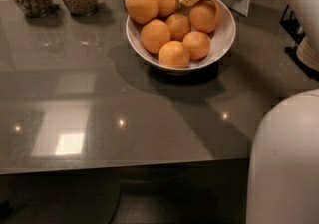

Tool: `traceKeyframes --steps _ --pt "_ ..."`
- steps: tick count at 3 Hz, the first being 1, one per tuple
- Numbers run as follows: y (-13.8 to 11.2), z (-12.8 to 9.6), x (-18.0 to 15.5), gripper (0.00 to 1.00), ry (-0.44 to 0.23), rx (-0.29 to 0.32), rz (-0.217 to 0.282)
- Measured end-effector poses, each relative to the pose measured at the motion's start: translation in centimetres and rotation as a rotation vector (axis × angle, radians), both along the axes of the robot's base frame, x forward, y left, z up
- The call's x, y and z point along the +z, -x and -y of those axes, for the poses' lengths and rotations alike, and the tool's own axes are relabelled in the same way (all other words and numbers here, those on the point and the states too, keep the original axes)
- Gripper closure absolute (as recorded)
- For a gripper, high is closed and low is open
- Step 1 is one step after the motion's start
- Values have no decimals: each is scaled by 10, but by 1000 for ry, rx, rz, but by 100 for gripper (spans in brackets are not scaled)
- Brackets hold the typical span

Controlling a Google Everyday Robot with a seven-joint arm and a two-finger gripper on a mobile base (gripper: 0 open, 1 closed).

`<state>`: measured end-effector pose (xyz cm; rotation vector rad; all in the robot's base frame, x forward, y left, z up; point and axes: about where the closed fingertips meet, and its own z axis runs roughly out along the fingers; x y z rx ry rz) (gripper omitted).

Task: Pick orange from white bowl

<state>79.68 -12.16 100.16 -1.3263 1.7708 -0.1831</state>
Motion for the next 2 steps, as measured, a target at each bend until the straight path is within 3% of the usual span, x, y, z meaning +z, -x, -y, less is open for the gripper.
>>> traceKeyframes --steps 1,2 --pt "23 -4 20 100 -41 71 32" --pt "60 -8 37 100 -134 155 7"
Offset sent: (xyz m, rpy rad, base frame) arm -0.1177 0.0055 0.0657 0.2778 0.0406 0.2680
